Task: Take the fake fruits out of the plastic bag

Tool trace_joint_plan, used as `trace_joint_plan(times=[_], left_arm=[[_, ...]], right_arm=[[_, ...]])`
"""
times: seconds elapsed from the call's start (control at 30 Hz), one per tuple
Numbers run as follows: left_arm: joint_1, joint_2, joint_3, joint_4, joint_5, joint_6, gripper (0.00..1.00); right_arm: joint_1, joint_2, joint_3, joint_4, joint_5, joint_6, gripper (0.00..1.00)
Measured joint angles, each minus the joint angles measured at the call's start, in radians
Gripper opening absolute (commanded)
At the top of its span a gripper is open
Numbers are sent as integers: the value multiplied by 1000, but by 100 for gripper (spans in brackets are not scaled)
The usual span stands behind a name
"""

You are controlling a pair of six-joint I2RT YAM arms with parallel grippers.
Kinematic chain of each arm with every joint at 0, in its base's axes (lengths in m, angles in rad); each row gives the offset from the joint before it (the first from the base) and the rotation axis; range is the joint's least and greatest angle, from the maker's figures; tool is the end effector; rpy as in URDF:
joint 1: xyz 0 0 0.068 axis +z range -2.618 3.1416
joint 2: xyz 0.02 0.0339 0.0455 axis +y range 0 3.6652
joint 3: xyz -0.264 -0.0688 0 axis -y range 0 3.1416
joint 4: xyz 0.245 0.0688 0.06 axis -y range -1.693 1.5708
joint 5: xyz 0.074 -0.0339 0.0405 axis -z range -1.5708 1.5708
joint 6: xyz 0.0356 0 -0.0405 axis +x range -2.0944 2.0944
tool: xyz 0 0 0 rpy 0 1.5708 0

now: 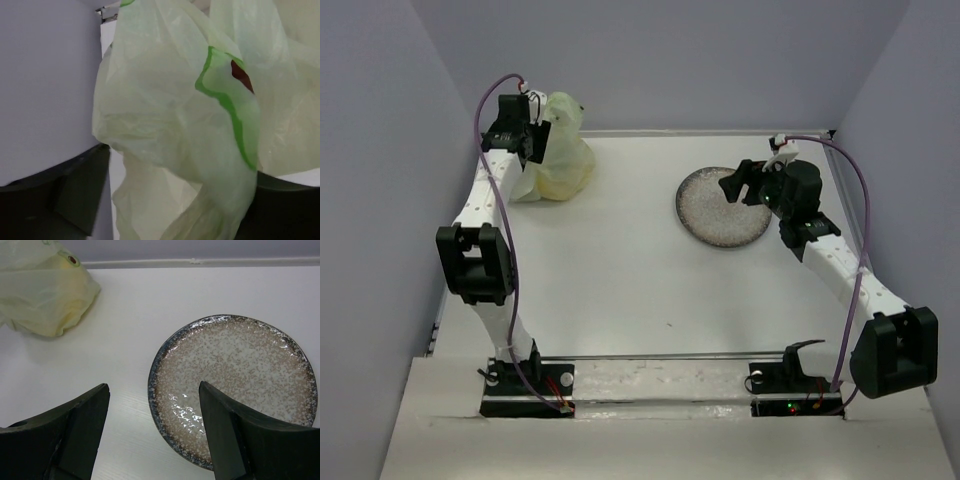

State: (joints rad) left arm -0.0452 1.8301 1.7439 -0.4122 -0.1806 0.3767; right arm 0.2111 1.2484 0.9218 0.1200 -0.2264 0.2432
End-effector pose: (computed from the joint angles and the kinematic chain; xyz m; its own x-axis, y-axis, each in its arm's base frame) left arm 0.4326 -0.0132 0.3552 -0.4857 0.3842 -0.7852 0.0704 0.9125 0.4029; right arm 0.2858 0.0694 0.3198 -0.2956 0.1767 -0.9388 -0.3584 0.8905 0.2804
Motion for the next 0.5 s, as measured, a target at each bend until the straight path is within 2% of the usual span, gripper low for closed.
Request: trace_joint_plan(times=[0.03,0.07,0.17,0.23,0.33,0.5], left_arm=[[2,6,0,2,-9,-6,52],[5,9,0,2,-14,-9,33],[11,5,0,9,-6,-24,18],[14,-16,-18,18,14,-34,0],[15,-83,-64,18,61,-46,0],[7,-246,-131,19,238,-39,0]], right_arm=[[0,0,0,-2,-2,0,78],[0,0,0,-2,-2,0,78],[2,-1,0,-1,-3,0,77],[6,0,0,-2,-6,0,77],[23,2,0,-1,-7,1,75],[146,68,53,-17,16,-16,75]])
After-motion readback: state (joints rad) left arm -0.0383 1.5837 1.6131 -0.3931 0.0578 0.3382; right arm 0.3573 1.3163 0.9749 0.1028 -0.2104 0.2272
